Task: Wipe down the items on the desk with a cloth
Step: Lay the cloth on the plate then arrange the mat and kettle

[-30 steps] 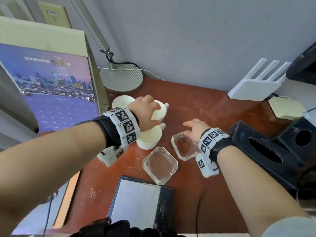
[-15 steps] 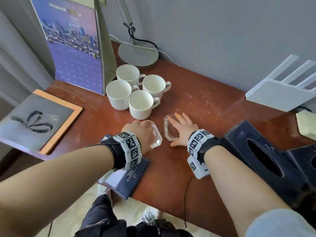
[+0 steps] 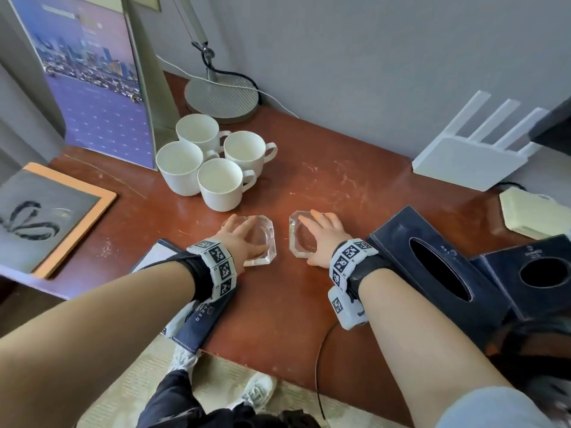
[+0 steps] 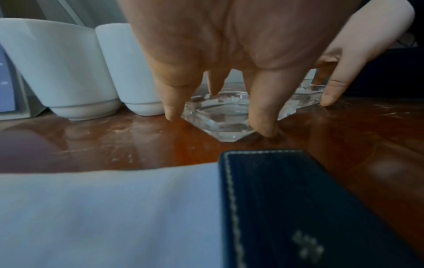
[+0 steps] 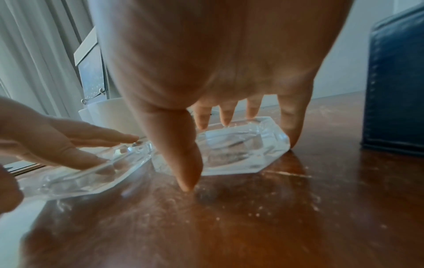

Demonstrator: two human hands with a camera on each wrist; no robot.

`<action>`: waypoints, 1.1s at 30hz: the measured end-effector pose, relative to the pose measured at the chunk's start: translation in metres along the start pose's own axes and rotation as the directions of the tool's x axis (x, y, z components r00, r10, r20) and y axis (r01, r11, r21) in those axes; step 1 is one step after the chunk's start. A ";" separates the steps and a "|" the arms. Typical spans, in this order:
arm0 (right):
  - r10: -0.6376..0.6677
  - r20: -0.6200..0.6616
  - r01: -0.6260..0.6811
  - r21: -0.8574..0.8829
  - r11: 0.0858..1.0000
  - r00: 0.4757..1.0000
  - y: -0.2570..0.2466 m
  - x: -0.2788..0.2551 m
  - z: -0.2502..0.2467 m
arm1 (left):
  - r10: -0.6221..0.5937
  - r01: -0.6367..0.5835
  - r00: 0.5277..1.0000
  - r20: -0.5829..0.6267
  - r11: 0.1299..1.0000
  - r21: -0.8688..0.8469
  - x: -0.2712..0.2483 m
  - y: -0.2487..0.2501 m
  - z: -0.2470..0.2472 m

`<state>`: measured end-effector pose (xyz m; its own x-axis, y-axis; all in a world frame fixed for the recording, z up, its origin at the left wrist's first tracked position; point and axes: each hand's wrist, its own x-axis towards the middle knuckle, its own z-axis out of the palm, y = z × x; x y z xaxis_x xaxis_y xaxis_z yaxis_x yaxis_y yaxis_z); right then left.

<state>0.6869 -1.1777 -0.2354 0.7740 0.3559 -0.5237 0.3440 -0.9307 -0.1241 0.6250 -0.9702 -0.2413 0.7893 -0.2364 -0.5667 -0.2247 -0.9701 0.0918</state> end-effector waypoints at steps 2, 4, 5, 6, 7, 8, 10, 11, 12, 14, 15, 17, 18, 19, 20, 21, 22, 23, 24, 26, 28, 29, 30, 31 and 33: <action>0.030 -0.009 -0.029 0.024 0.999 1.000 0.004 -0.002 0.002 | -0.049 0.046 0.999 -0.021 0.990 -0.133 0.010 0.007 0.002; 0.070 -0.011 -0.070 0.045 0.997 0.997 0.006 -0.003 0.004 | -0.171 0.156 0.985 -0.004 0.911 -0.381 0.018 0.012 -0.003; 0.091 -0.015 -0.090 0.051 0.995 0.996 0.007 -0.003 0.004 | -0.205 0.188 0.979 0.011 0.874 -0.449 0.022 0.014 -0.007; 0.108 -0.019 -0.107 0.054 0.993 0.994 0.007 -0.003 0.004 | -0.220 0.203 0.975 0.024 0.848 -0.490 0.025 0.017 -0.012; 0.121 -0.019 -0.120 0.053 0.991 0.992 0.008 -0.002 0.004 | -0.229 0.215 0.973 0.035 0.839 -0.500 0.029 0.018 -0.016; 0.131 -0.014 -0.130 0.051 0.990 0.991 0.009 -0.002 0.003 | -0.239 0.229 0.970 0.048 0.822 -0.522 0.034 0.018 -0.020; 0.144 -0.002 -0.143 0.046 0.989 0.990 0.010 0.001 0.001 | -0.256 0.263 0.963 0.085 0.820 -0.508 0.042 0.018 -0.029; 0.149 0.000 -0.149 0.046 0.988 0.989 0.011 0.003 0.000 | -0.258 0.273 0.961 0.101 0.828 -0.490 0.048 0.018 -0.032; 0.155 -0.001 -0.155 0.051 0.987 0.988 0.011 0.005 -0.001 | -0.258 0.282 0.959 0.117 0.836 -0.470 0.052 0.018 -0.037; 0.171 -0.003 -0.170 0.070 0.983 0.985 0.011 0.009 -0.004 | -0.252 0.290 0.957 0.145 0.860 -0.419 0.058 0.019 -0.048; 0.180 -0.003 -0.179 0.081 0.981 0.984 0.011 0.011 -0.006 | -0.249 0.291 0.956 0.153 0.866 -0.406 0.062 0.018 -0.051; 0.195 0.008 -0.194 0.099 0.976 0.981 0.011 0.016 -0.010 | -0.241 0.289 0.956 0.167 0.871 -0.398 0.069 0.017 -0.057; 0.198 0.020 -0.199 0.107 0.974 0.980 0.011 0.020 -0.014 | -0.234 0.285 0.957 0.174 0.875 -0.392 0.072 0.016 -0.059; 0.200 0.031 -0.202 0.113 0.973 0.979 0.011 0.025 -0.017 | -0.228 0.282 0.957 0.180 0.880 -0.383 0.074 0.015 -0.062; 0.202 0.039 -0.205 0.118 0.972 0.979 0.012 0.029 -0.021 | -0.226 0.282 0.956 0.188 0.886 -0.369 0.078 0.015 -0.064; 0.205 0.043 -0.208 0.126 0.970 0.978 0.012 0.034 -0.025 | -0.226 0.283 0.955 0.193 0.890 -0.357 0.080 0.015 -0.068; 0.208 0.044 -0.212 0.134 0.968 0.977 0.012 0.038 -0.028 | -0.226 0.284 0.954 0.198 0.895 -0.345 0.084 0.015 -0.071; 0.209 0.042 -0.213 0.144 0.966 0.977 0.013 0.041 -0.031 | -0.230 0.287 0.952 0.202 0.899 -0.331 0.087 0.015 -0.073; 0.207 0.040 -0.211 0.153 0.966 0.977 0.013 0.043 -0.034 | -0.237 0.293 0.950 0.204 0.902 -0.317 0.091 0.015 -0.076; 0.202 0.037 -0.206 0.160 0.965 0.979 0.014 0.046 -0.036 | -0.253 0.306 0.946 0.203 0.902 -0.304 0.098 0.013 -0.080; 0.206 0.037 -0.210 0.159 0.965 0.978 0.015 0.046 -0.037 | -0.255 0.309 0.945 0.202 0.899 -0.309 0.104 0.011 -0.081; 0.210 0.036 -0.213 0.158 0.964 0.977 0.015 0.047 -0.037 | -0.252 0.307 0.946 0.203 0.899 -0.312 0.105 0.011 -0.082; 0.213 0.035 -0.216 0.158 0.964 0.976 0.015 0.047 -0.036 | -0.251 0.307 0.945 0.208 0.901 -0.306 0.106 0.010 -0.083; 0.215 0.035 -0.218 0.158 0.963 0.976 0.015 0.048 -0.036 | -0.251 0.307 0.944 0.212 0.903 -0.299 0.105 0.010 -0.083; 0.218 0.035 -0.221 0.162 0.962 0.975 0.014 0.048 -0.036 | -0.249 0.306 0.945 0.213 0.902 -0.304 0.106 0.010 -0.085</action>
<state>0.7480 -1.1705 -0.2323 0.8112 0.1410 -0.5675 0.0733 -0.9874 -0.1404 0.7544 -1.0100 -0.2309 0.6803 0.0297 -0.7323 0.2126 -0.9642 0.1584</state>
